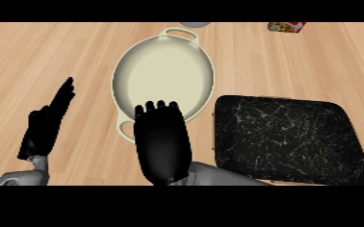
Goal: Pick the squash from the tray and place it in the pot
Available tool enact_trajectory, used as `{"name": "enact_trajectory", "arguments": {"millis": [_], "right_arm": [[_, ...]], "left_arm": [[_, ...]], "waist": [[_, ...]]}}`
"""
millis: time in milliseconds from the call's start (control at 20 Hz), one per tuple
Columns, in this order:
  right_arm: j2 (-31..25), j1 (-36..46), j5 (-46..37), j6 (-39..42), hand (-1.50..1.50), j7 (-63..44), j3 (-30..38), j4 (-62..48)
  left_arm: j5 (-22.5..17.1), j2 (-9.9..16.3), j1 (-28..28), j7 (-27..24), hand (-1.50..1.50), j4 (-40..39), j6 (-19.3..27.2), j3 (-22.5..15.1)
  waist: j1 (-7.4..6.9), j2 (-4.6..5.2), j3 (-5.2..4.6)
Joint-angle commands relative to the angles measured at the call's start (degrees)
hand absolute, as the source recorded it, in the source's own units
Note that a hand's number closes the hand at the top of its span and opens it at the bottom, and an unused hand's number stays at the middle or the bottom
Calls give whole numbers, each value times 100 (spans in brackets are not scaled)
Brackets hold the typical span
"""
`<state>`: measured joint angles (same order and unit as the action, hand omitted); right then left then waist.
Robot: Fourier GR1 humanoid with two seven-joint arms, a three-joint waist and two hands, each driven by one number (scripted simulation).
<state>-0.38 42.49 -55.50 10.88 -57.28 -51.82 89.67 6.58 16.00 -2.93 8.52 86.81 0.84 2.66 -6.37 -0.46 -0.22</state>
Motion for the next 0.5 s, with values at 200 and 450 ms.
{"name": "enact_trajectory", "arguments": {"millis": [200, 450], "right_arm": [[36, 1343, 77, -1376, 150, -1446, -53, -66], [35, 2064, 445, -1844, 150, -1664, 246, -478]], "left_arm": [[32, -46, -305, 120, 0, -176, 57, 17], [25, 25, -267, 42, 0, -203, -30, 32]], "waist": [[13, 56, 0], [-48, 77, -7]]}}
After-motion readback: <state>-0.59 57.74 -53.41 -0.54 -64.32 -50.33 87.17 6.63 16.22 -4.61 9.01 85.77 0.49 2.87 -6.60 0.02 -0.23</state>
